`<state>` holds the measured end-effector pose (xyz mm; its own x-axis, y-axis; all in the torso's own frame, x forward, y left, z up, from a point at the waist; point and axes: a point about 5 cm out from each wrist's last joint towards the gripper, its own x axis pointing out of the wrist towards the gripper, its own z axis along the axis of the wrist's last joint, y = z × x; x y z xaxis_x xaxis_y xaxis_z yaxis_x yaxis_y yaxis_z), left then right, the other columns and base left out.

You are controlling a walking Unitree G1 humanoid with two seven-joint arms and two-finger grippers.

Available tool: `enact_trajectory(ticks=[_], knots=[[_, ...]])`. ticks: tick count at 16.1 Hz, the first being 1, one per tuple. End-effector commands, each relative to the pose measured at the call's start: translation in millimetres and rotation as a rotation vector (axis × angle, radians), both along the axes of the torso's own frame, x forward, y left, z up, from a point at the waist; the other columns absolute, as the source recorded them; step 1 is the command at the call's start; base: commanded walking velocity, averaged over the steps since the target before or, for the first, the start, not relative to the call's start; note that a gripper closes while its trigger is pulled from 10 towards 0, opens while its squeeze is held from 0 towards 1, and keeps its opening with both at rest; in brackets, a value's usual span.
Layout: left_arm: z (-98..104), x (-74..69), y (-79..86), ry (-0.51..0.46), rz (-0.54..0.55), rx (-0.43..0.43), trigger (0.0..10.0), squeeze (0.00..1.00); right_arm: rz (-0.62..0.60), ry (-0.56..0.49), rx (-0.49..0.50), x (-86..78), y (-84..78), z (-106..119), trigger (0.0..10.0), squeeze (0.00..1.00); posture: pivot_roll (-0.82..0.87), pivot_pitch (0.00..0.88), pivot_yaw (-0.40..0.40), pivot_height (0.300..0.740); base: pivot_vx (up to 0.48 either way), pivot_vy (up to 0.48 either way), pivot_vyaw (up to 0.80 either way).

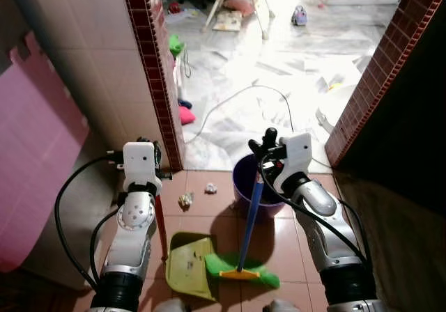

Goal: Sweep floor

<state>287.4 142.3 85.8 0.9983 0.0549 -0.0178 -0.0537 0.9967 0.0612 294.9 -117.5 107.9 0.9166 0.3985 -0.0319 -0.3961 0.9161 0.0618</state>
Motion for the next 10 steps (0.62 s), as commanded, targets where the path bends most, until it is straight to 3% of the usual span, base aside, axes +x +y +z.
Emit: enact_trajectory(ticks=[1, 10], knots=[[16.2, 5.0, -5.6, -0.073, -0.032, -0.013, 10.0, 0.00, -0.027, -0.049, 0.012, 6.2, -3.4, 10.4, 10.0, 0.00, -0.10, 0.000, 0.059, 0.740, 0.364, 0.000, 0.00], [15.9, 5.4, -10.1, -0.073, -0.049, -0.029, 10.0, 0.00, -0.118, -0.078, 0.036, 13.5, -12.6, 16.4, 10.0, 0.00, -0.11, 0.000, 0.060, 0.740, 0.428, 0.000, 0.00]])
